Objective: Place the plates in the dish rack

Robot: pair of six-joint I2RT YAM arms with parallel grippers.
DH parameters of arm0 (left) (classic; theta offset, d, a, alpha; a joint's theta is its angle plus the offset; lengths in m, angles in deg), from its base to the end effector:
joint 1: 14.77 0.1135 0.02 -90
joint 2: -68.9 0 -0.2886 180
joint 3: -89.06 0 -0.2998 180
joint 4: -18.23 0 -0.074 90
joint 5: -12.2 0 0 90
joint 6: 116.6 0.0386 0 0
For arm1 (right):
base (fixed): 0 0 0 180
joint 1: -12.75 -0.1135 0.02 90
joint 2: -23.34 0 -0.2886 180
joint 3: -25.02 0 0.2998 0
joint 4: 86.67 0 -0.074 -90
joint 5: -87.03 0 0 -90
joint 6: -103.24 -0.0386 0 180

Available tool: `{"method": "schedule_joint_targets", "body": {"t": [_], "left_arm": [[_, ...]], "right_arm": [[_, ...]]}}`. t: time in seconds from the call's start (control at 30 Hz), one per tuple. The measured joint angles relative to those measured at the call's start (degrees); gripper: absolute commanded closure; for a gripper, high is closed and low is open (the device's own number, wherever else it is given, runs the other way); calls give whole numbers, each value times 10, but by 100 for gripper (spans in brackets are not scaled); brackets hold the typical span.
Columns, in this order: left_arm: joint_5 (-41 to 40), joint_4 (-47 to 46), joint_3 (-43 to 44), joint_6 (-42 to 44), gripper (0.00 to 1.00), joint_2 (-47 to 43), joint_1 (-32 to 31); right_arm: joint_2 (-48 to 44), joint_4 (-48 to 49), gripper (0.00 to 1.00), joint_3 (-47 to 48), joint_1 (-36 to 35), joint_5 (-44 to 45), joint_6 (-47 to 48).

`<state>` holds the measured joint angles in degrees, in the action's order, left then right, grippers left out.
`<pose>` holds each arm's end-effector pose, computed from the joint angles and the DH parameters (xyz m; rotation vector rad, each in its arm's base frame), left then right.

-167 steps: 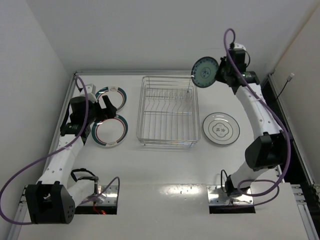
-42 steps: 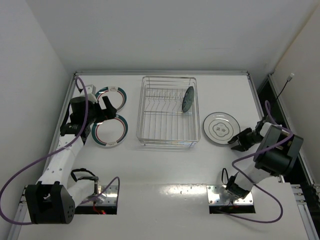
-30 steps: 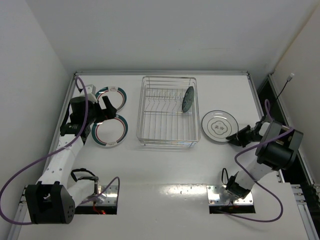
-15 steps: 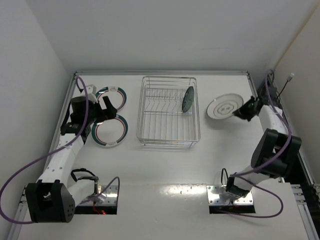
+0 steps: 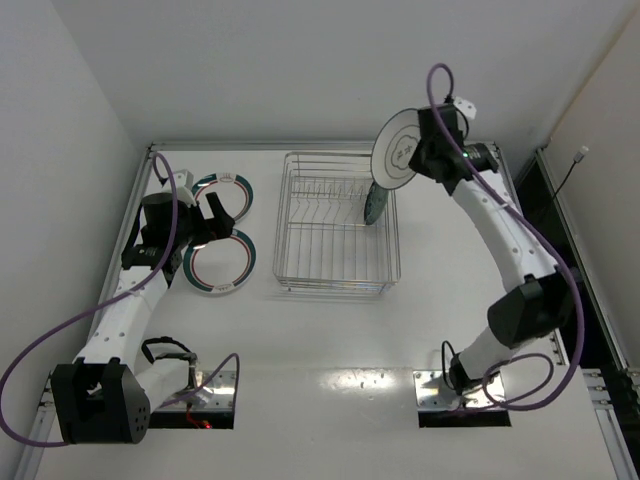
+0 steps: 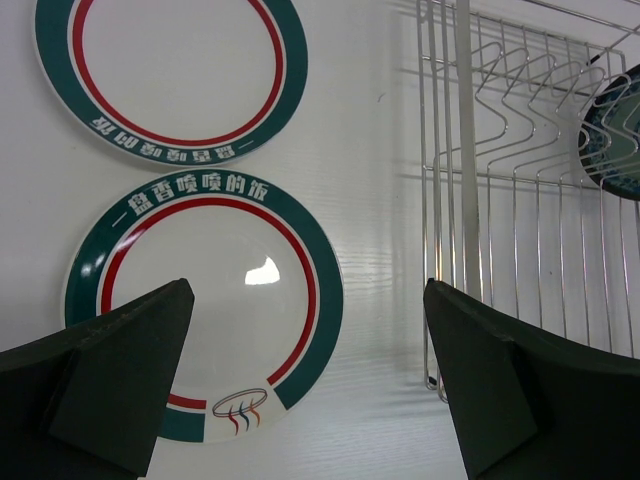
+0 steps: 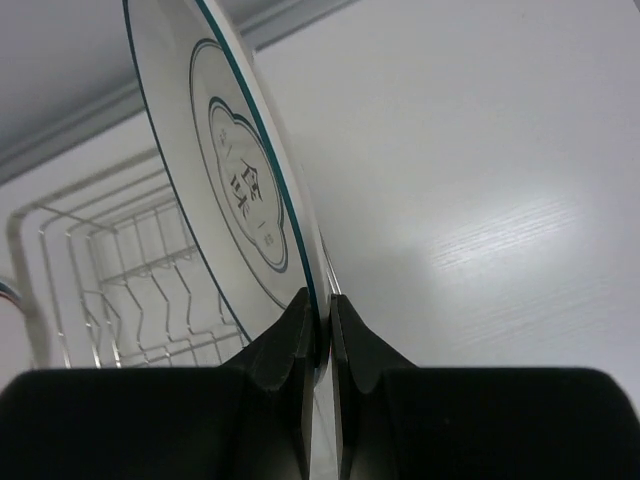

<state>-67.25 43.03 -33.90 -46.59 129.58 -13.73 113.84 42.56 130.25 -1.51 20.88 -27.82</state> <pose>0.2764 -0.0021 0.2928 -0.2669 2.0643 -0.3931 0.3923 0.0836 0.4140 0.7159 2.0176 0.1049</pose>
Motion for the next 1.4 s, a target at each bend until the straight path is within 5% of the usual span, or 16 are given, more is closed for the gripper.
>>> {"method": "schedule_joint_targets", "body": {"t": [0.43,1.4], "left_arm": [[4,0,0,0,0,3,0],[6,0,0,0,0,8,0]], "right_arm": [[248,-199,100,279,-146,210,30],[339,-219,100,275,-188,241,61]]}}
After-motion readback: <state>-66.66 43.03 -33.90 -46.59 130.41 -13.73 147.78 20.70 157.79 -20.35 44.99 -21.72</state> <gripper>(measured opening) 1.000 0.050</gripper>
